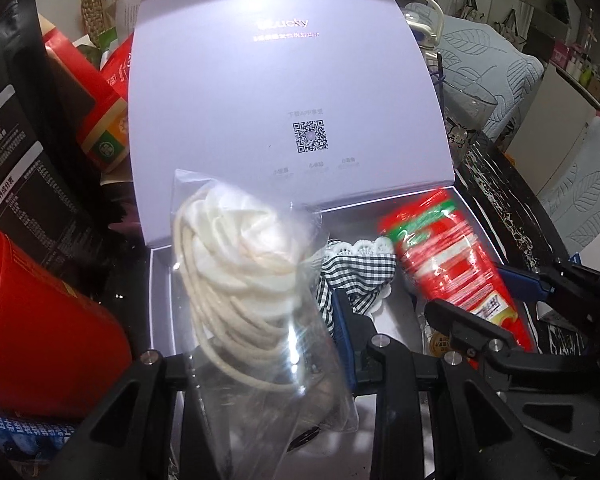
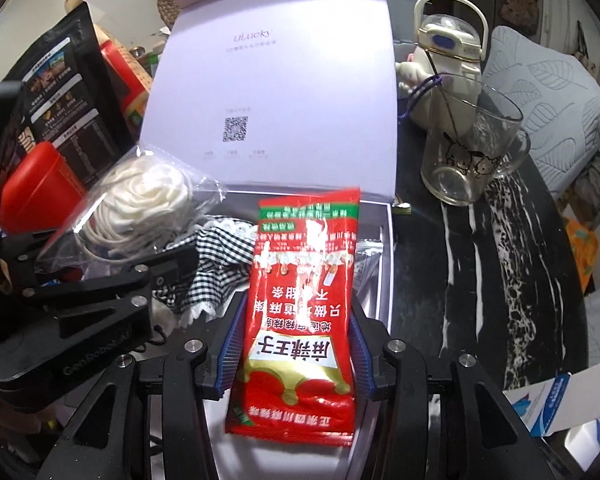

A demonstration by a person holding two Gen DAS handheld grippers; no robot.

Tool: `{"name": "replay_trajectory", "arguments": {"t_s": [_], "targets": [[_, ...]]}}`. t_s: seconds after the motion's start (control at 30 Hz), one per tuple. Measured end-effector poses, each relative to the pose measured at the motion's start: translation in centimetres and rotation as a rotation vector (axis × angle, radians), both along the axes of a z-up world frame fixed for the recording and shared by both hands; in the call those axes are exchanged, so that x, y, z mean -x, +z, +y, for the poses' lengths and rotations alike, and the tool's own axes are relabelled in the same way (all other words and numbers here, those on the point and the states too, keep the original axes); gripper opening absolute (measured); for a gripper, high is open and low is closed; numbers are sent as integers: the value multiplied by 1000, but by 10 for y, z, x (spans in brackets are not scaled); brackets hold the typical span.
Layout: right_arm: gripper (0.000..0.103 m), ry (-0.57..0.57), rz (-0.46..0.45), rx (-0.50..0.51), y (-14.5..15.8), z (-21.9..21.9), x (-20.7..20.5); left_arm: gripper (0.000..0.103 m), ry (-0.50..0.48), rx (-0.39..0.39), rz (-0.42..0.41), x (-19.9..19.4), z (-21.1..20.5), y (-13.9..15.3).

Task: Organize soft objects
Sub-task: 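Lower the red packet into the box and open the right gripper while the left gripper lowers the clear bag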

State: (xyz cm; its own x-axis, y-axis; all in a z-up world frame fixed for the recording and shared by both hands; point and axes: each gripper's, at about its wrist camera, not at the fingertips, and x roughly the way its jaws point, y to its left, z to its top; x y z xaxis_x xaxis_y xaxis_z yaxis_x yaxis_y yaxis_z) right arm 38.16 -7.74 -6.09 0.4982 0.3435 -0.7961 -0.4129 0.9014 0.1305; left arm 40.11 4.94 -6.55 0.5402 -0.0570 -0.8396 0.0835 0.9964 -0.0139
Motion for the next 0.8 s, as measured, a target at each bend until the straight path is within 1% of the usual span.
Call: {"name": "replay_trajectory", "arguments": {"t_s": [0.07,0.13,0.2,0.3,0.57,0.8], "targets": [[50,-5,4,2,-1,1,-2,30,2,-8,3,-1,0,0],[55,0,6,-6,0,1,-3,30,5,-17,4,-1,-1,1],[59,-5,-6,9,2,2,-2,30,7,-30,1,0,-3,3],[59,-7,-23,23,5,1,0,31,7,-36,-8,3,-6,6],[59,-11,-64,7,23,-8,10,31,20,-40,-49,11,-3,21],[59,-21,-130,3,45,-12,26,31,30,-49,-111,21,-3,39]]}}
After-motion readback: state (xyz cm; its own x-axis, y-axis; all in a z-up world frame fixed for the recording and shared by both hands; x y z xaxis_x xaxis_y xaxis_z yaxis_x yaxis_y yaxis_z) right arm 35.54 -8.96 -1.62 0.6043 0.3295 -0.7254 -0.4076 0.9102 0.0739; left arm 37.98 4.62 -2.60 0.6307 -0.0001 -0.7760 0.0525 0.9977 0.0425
